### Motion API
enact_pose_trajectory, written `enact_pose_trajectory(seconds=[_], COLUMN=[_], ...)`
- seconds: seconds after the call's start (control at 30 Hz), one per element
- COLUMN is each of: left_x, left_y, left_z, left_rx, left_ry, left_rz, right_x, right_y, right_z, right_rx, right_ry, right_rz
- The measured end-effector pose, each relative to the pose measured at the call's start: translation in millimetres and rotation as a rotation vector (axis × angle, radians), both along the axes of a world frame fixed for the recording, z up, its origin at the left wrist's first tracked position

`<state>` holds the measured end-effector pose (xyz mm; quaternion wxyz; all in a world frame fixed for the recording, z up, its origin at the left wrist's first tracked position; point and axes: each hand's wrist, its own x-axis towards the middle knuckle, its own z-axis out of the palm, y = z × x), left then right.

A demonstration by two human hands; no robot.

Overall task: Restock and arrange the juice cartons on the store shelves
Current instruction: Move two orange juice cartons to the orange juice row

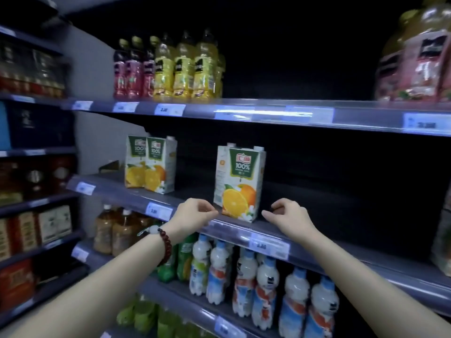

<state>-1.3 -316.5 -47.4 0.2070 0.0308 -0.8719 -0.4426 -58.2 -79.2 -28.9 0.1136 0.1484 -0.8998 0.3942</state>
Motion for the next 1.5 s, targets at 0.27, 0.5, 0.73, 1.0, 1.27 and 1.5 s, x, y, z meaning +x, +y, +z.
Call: enact_pose_trajectory(seconds=[0.27, 0.5, 0.73, 1.0, 1.27, 1.5], left_x=[-69, -152, -191, -197, -199, -181], left_y=[-37, -29, -19, -38, -33, -53], left_z=[4, 20, 17, 12, 19, 7], left_rx=[0.151, 0.244, 0.331, 0.328, 0.428, 0.562], left_ry=[0.025, 0.071, 0.123, 0.188, 0.125, 0.225], left_rz=[0.036, 0.112, -0.011, -0.185, -0.235, -0.359], right_x=[-63, -95, -97, -86, -81, -57], right_y=[-42, -51, -48, -69, -96, -82], right_z=[-8, -12, -8, -13, -18, -13], right_rx=[-0.270, -0.409, -0.438, -0.606, -0.744, -0.653], right_ry=[-0.060, -0.081, -0.090, -0.082, 0.052, 0.243], right_rz=[-0.003, 0.136, 0.132, 0.067, -0.140, -0.272])
